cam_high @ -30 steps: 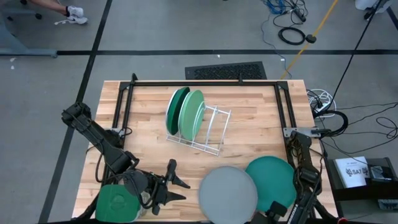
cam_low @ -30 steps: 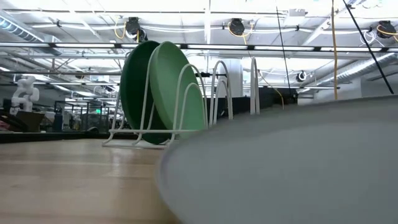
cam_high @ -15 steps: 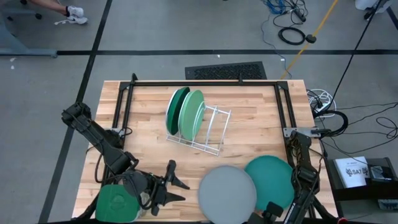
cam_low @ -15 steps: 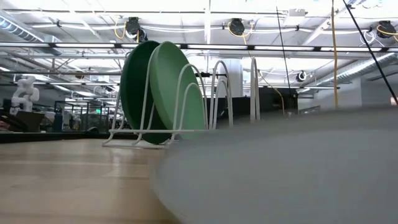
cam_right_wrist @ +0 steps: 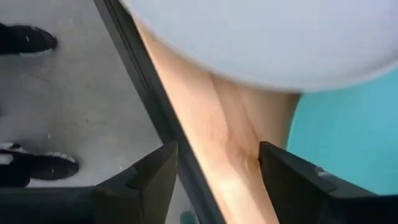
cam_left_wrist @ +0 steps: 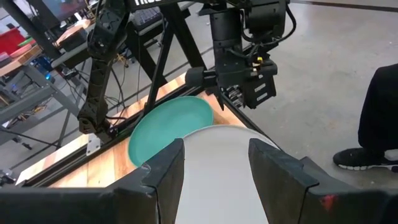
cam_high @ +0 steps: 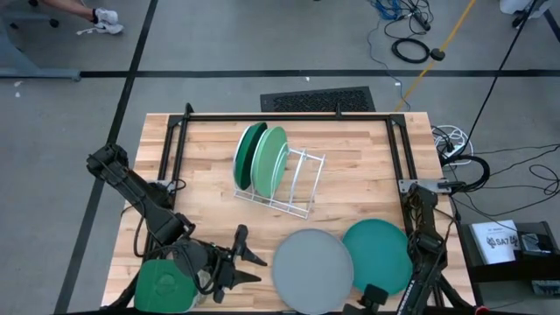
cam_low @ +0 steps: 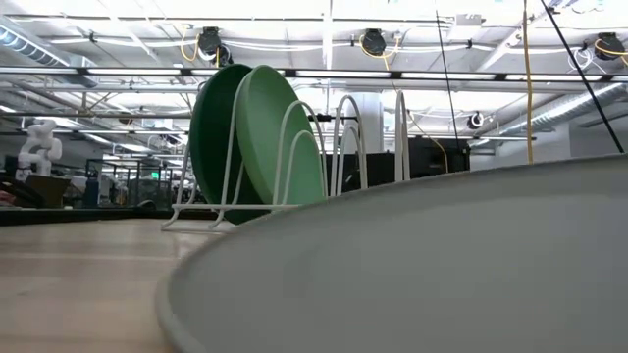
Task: Sort dishes
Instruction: Put the gray plate into the white dish rack
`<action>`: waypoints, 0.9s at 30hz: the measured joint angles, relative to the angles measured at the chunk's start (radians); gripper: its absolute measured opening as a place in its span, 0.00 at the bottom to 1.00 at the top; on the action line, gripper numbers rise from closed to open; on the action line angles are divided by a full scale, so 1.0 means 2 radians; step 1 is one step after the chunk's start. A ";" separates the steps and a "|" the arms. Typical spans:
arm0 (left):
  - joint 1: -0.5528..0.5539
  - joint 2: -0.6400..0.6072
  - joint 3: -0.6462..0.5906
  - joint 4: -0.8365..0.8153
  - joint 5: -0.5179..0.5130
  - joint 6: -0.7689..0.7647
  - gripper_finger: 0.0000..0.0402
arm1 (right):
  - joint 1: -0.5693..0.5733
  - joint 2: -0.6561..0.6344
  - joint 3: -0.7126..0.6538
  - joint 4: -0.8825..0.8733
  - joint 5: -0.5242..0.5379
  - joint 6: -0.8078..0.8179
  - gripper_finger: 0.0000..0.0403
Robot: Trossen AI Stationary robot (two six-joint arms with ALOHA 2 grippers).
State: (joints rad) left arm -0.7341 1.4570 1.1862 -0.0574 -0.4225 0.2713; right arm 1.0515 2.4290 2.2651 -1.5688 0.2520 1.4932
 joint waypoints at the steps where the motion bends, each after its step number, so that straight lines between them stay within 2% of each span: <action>1: 0.000 0.000 0.000 0.000 0.000 0.000 0.45 | -0.003 0.000 0.000 0.002 0.007 -0.007 0.55; 5: 0.000 0.000 0.000 0.000 0.000 0.000 0.45 | -0.018 0.000 0.001 0.018 0.036 -0.042 0.55; 16: 0.000 0.000 0.000 -0.001 0.000 -0.001 0.45 | -0.055 0.000 0.001 0.064 0.046 -0.171 0.54; 22: 0.000 0.000 0.000 -0.002 0.000 -0.001 0.45 | -0.067 0.000 0.000 0.075 0.056 -0.195 0.54; 27: 0.000 0.000 0.000 -0.002 0.000 -0.001 0.45 | -0.079 0.000 -0.025 0.149 0.077 -0.254 0.54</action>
State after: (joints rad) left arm -0.7345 1.4570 1.1862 -0.0620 -0.4228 0.2699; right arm 0.8943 2.4290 2.2159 -1.2709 0.4059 0.9852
